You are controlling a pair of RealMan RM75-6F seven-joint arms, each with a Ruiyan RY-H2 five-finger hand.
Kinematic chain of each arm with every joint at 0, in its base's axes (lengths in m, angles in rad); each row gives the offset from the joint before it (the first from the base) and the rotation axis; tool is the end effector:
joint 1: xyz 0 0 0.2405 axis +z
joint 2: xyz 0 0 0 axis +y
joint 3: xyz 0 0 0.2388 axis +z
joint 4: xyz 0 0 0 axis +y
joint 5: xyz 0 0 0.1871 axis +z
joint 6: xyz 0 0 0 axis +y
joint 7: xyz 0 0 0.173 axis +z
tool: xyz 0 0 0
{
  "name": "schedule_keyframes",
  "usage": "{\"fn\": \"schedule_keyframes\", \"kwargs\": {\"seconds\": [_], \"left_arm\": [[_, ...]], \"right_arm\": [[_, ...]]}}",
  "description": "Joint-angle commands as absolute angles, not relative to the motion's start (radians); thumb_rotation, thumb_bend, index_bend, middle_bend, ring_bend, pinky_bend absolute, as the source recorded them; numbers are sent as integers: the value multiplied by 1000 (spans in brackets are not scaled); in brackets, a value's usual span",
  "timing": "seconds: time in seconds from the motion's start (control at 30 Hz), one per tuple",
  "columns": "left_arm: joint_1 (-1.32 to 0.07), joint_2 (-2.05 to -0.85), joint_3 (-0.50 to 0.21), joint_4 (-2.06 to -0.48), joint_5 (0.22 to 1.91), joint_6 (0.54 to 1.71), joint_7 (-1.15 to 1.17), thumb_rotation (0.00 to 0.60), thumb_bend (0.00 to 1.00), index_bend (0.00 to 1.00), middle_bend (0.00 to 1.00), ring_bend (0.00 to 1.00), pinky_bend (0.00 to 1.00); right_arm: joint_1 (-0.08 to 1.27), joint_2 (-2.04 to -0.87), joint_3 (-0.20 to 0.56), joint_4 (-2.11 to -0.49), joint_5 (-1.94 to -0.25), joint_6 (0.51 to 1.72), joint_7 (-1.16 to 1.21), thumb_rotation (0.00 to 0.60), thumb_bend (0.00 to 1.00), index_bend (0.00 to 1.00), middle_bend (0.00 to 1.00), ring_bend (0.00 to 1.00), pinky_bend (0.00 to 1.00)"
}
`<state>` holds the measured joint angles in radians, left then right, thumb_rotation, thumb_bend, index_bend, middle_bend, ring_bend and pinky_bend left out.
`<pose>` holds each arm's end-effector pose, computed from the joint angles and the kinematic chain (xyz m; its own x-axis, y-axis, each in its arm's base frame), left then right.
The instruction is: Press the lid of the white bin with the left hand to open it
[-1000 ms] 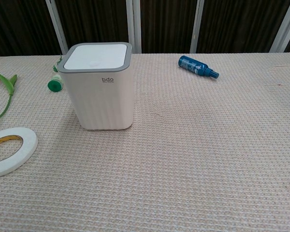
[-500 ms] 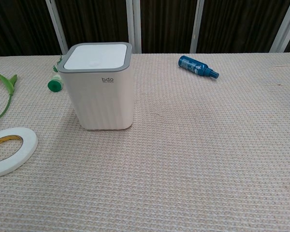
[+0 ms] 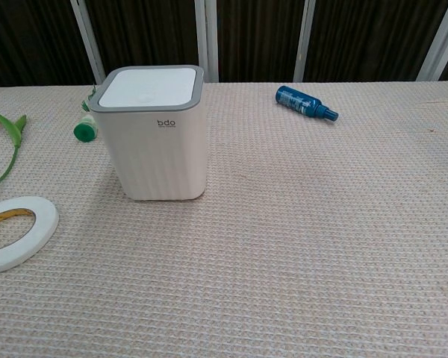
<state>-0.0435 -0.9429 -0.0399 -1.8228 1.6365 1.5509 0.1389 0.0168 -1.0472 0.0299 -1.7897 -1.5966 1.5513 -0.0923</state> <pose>-0.2405 0.1903 0.2051 0.4913 -0.0505 0.8695 0.8626 -0.1098 -0.4937 -0.2540 -0.1827 0.1814 0.3868 0.0191 0.9220 -0.9208 -0.0467 0.3873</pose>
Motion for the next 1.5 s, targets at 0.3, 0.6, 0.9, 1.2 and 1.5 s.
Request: {"fn": "schedule_keyframes", "kwargs": {"seconds": [0.3, 0.6, 0.9, 1.2, 1.5], "left_arm": [[-383, -870, -181, -1979, 1455, 1106, 236, 600, 357, 185, 737, 660, 630], [-468, -979, -196, -2045, 1386, 1075, 481, 600, 504, 289, 860, 753, 660], [-578, -1077, -214, -2082, 1215, 1028, 736, 600, 610, 306, 891, 772, 668], [-659, -1146, -227, -2154, 1108, 1082, 905, 600, 622, 293, 895, 777, 668], [-709, -1193, -214, -2165, 1022, 1148, 1024, 600, 631, 286, 896, 779, 670]], "right_arm": [[18, -1054, 34, -1789, -1590, 1552, -101, 600, 268, 138, 19, 0, 28], [17, -1051, 38, -1787, -1587, 1554, -91, 600, 268, 138, 19, 0, 28], [18, -1050, 41, -1785, -1579, 1553, -86, 600, 267, 138, 18, 0, 28], [23, -1052, 43, -1784, -1570, 1542, -93, 600, 268, 138, 18, 0, 28], [23, -1050, 45, -1783, -1560, 1540, -88, 600, 268, 138, 19, 0, 28]]}}
